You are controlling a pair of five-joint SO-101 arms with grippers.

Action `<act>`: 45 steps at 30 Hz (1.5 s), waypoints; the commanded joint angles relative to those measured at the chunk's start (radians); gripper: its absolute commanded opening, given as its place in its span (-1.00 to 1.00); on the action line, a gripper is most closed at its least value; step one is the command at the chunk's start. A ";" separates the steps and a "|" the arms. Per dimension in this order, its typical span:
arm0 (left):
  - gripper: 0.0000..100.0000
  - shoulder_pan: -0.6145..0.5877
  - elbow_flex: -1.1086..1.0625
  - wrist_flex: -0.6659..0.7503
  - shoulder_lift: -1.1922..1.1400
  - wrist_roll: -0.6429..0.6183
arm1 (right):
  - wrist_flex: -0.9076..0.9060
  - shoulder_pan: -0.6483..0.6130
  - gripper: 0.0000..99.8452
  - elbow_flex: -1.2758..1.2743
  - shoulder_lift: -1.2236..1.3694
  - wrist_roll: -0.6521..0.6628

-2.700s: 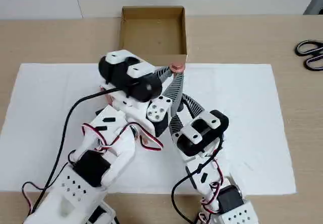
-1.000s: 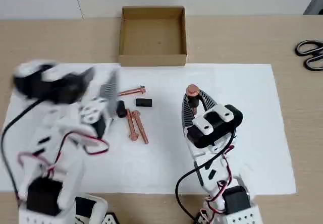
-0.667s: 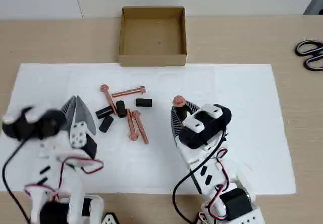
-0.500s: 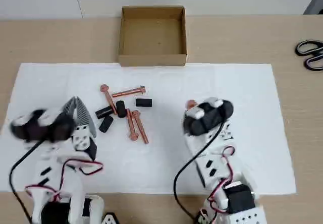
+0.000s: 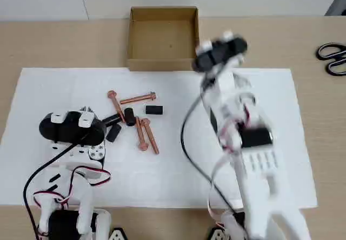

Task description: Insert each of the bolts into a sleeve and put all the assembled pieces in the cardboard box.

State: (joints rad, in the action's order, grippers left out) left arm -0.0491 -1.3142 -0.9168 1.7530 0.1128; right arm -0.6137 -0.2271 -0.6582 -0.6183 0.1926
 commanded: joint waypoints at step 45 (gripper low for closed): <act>-0.99 -0.005 -0.068 0.029 0.000 0.009 | 0.133 -0.093 -0.81 2.062 2.012 0.577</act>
State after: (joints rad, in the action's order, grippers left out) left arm -0.0491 -1.3848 -0.9152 1.7515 0.1128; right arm -0.4419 -0.3176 1.3518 1.4009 0.7664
